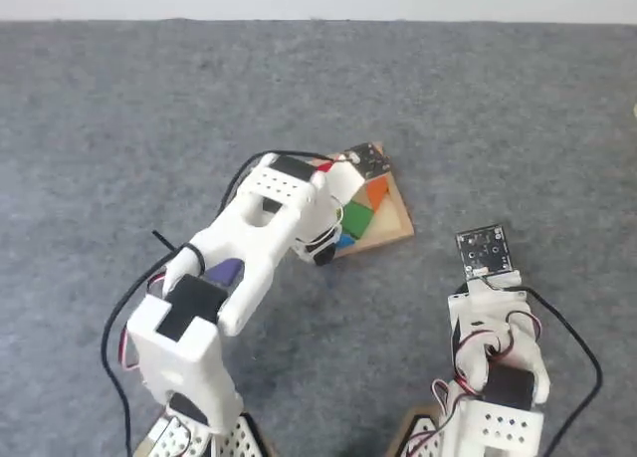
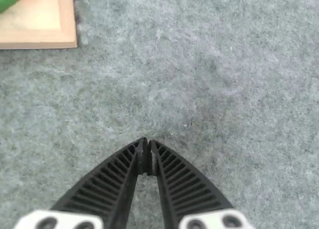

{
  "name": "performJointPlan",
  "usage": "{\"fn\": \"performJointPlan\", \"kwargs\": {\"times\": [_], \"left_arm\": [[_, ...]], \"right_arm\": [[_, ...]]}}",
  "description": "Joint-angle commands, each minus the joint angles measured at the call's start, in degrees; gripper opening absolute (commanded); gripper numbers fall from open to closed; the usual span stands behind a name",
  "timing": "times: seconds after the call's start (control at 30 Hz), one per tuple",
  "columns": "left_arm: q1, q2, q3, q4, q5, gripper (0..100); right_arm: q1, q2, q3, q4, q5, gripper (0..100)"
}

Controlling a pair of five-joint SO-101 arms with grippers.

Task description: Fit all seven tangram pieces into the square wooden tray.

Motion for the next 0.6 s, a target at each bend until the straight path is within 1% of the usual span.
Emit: {"fn": "performJointPlan", "kwargs": {"times": [0.0,0.2,0.5,0.57], "left_arm": [[-0.4,-0.4,-5.7,2.5,-0.1,16],[-0.1,-0.4,-8.3,4.4,-0.1,16],[-0.1,4.0,-8.8,1.0,0.0,16],[-0.2,4.7,-10.1,0.7,1.1,16]], "right_arm": [[0.4,-0.7,-0.7,-1.5,0.4,0.6],[0.4,-0.7,-0.7,-1.5,0.4,0.6],[0.4,-0.7,-0.7,-1.5,0.4,0.6],[0.4,-0.7,-0.6,-1.5,0.4,0.6]]}}
